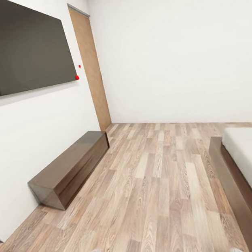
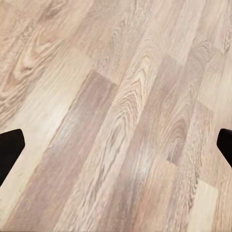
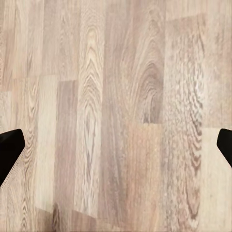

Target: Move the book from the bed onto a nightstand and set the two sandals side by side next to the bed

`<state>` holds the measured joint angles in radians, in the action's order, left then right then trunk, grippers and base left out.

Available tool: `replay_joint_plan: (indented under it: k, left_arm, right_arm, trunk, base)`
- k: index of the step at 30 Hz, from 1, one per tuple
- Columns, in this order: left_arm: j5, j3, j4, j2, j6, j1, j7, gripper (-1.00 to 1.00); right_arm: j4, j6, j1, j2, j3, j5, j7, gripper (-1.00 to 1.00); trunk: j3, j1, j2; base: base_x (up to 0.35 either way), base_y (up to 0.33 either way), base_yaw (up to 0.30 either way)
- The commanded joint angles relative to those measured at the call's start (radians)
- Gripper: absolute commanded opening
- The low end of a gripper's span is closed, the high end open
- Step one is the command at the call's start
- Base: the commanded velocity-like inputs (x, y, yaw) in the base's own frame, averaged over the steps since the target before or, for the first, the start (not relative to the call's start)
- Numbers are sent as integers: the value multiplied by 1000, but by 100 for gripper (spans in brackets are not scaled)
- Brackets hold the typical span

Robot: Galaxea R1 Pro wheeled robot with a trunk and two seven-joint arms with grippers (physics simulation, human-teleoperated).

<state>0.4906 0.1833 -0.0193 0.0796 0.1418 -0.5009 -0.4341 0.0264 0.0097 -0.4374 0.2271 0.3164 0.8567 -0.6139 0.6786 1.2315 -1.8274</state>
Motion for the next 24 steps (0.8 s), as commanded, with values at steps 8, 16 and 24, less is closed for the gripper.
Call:
replay_joint_plan:
  k: [8, 16, 24]
  left_arm:
    - [8, 8, 1, 0, 4, -1, -3, 100]
    - [8, 8, 1, 0, 4, -1, -3, 100]
    - [8, 8, 1, 0, 4, -1, -3, 100]
  right_arm:
    - [3, 1, -1, 0, 7, 10, -6, 100]
    - [3, 1, -1, 0, 7, 10, -6, 100]
    - [3, 1, -1, 0, 7, 10, -6, 100]
  trunk:
    - [1, 0, 0]
    - [1, 0, 0]
    - [1, 0, 0]
  base:
    - [315, 65, -1]
    - [330, 4, 0]
    - [221, 0, -164]
